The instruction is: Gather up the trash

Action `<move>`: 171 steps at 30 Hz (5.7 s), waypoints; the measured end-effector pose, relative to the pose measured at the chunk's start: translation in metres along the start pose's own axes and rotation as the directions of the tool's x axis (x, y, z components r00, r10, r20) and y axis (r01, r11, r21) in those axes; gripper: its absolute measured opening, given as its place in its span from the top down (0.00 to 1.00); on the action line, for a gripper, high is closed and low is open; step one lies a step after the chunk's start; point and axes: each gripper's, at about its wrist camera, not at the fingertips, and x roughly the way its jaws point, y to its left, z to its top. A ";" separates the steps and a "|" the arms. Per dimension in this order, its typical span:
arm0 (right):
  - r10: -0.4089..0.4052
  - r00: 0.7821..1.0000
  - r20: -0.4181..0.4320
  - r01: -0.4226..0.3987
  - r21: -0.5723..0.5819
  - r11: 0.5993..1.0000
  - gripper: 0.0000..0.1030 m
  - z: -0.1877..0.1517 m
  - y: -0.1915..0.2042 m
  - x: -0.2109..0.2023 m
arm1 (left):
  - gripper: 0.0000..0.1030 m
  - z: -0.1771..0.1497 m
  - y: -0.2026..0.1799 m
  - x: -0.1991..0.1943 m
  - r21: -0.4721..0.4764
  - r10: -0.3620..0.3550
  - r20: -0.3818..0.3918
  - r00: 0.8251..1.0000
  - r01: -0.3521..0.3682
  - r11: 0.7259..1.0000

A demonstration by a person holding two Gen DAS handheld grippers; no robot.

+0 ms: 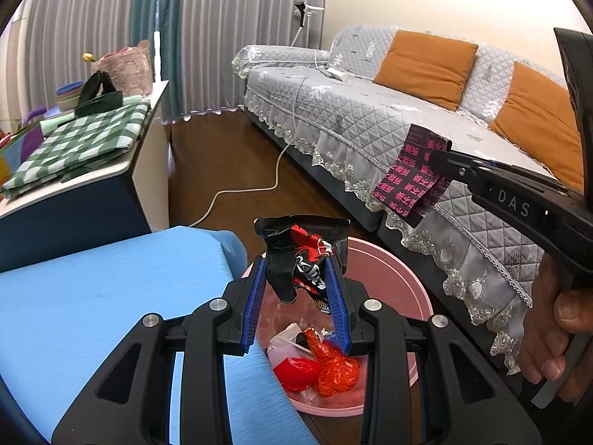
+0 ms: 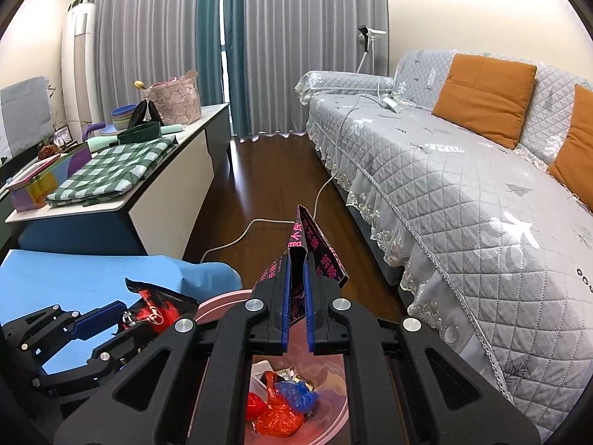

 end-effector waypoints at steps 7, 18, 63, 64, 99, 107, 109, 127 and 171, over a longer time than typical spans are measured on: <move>-0.020 1.000 -0.006 0.020 -0.004 1.000 0.54 -0.001 0.000 0.000 | 0.50 -0.005 0.002 0.004 0.005 -0.064 -0.036 0.997 0.064 0.998; -0.098 0.993 0.068 0.098 0.008 0.995 0.24 0.027 0.023 -0.046 | 0.40 -0.021 0.046 -0.024 -0.044 -0.086 0.008 0.996 0.086 0.995; 0.100 0.994 0.038 -0.097 -0.083 0.992 0.05 -0.079 0.184 -0.175 | 0.12 -0.111 0.171 -0.251 -0.248 0.349 0.009 0.937 -0.336 0.909; 0.097 0.995 0.022 -0.095 -0.079 0.992 0.05 -0.086 0.185 -0.174 | 0.12 -0.113 0.167 -0.252 -0.244 0.346 0.016 0.938 -0.332 0.911; 0.027 0.998 -0.055 -0.032 -0.082 0.996 0.05 -0.108 0.182 -0.145 | 0.08 -0.138 0.151 -0.224 -0.281 0.343 0.015 0.939 -0.325 0.903; 0.029 0.998 -0.053 -0.033 -0.083 0.996 0.05 -0.108 0.181 -0.145 | 0.08 -0.138 0.152 -0.226 -0.287 0.341 0.018 0.940 -0.322 0.902; 0.029 0.998 -0.051 -0.033 -0.084 0.996 0.05 -0.108 0.181 -0.145 | 0.08 -0.139 0.152 -0.226 -0.287 0.341 0.019 0.940 -0.322 0.902; 0.029 0.998 -0.049 -0.033 -0.083 0.996 0.05 -0.107 0.181 -0.146 | 0.08 -0.137 0.151 -0.225 -0.283 0.335 0.014 0.942 -0.318 0.905; 0.029 0.998 -0.050 -0.033 -0.082 0.996 0.05 -0.107 0.181 -0.146 | 0.08 -0.139 0.153 -0.223 -0.284 0.317 0.021 0.948 -0.298 0.911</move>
